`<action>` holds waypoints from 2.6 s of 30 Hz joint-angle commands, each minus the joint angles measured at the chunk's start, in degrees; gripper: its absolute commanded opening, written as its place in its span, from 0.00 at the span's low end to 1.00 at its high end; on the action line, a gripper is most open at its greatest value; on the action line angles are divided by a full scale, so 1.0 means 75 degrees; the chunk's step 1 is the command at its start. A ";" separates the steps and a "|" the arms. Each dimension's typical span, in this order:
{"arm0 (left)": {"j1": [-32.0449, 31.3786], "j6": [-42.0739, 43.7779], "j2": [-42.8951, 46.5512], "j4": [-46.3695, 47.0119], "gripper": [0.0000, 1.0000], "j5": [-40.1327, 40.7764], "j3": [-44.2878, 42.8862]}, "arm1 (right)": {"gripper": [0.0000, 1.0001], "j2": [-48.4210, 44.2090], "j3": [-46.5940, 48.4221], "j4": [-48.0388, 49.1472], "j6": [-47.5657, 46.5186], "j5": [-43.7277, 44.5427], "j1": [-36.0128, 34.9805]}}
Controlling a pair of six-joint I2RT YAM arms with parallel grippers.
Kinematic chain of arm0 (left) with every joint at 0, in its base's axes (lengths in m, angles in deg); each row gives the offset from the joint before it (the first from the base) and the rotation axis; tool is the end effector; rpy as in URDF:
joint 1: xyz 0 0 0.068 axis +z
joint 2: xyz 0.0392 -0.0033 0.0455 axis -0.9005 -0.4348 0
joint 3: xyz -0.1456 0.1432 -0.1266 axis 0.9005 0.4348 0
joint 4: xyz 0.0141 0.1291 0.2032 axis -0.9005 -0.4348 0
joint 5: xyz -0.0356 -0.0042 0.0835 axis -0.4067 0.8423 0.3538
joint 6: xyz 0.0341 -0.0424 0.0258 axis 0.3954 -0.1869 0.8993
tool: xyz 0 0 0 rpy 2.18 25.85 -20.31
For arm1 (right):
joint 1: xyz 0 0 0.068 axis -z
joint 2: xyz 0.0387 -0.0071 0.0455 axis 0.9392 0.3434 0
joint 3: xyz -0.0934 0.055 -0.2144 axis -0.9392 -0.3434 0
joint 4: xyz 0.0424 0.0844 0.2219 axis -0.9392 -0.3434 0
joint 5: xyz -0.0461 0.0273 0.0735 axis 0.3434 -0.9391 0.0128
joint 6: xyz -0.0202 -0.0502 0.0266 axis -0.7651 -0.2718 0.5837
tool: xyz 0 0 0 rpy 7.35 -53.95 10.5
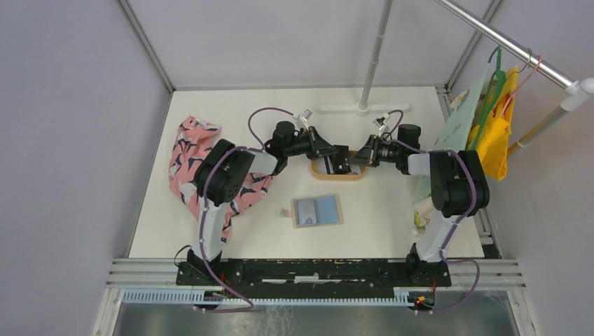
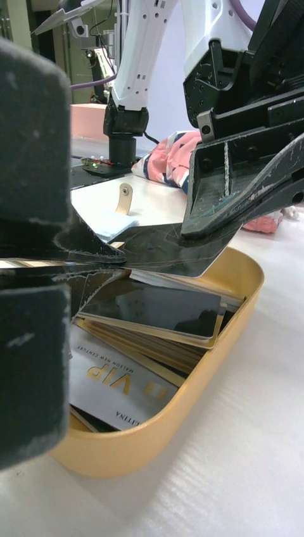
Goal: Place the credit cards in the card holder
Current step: Place the credit card in the storage box, then insert the credit card into the card holder.
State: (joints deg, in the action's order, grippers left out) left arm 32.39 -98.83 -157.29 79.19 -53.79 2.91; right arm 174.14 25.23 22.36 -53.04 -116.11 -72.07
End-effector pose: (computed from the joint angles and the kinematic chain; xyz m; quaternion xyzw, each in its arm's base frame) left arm 0.3490 -0.2490 0.1285 0.0310 0.7611 -0.6004 0.2434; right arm 0.3267 0.0516 0.1231 -0.0381 0.7979 0.5492 0.2453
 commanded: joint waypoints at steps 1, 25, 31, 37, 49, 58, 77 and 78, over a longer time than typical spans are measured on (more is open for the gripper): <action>-0.0061 -0.0262 -0.0154 0.0281 0.02 -0.0280 -0.0419 | 0.00 0.0131 0.0317 -0.0351 -0.0485 0.0237 -0.0047; 0.0096 -0.0844 0.2046 0.3324 0.02 -0.0380 0.1999 | 0.70 -0.2222 -0.0047 -0.1045 -0.3414 -0.1000 -0.0726; 0.0092 0.0257 0.4000 0.3097 0.02 0.0162 0.3670 | 0.75 -0.3439 -0.0363 -0.2028 -0.5524 -0.0741 -0.1257; 0.0036 0.1168 0.5634 0.2884 0.02 0.0423 0.5018 | 0.97 -0.4532 -0.1461 -0.1463 -0.6538 -0.1192 -0.1690; -0.0931 0.2686 0.7441 0.2120 0.02 0.1122 0.6133 | 0.95 -0.4299 -0.1961 0.1991 -0.1567 -0.1040 -0.2688; -0.1417 0.2992 0.7423 0.2298 0.02 0.1361 0.6246 | 0.68 -0.4549 -0.2021 0.3274 0.0284 -0.0779 -0.2738; -0.1509 0.3702 0.9029 -0.2040 0.45 0.3669 0.5988 | 0.00 -0.4460 -0.1995 0.1697 -0.1020 -0.0785 -0.2716; -0.1509 0.3710 0.9306 -0.2815 0.56 0.4204 0.5967 | 0.00 -0.4397 -0.2045 0.1445 -0.1216 -0.0651 -0.2712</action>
State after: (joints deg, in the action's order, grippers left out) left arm 21.33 -76.53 -94.17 77.01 -34.30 50.38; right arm 140.76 9.58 39.39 -55.40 -122.73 -92.42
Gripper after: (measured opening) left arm 0.433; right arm 0.009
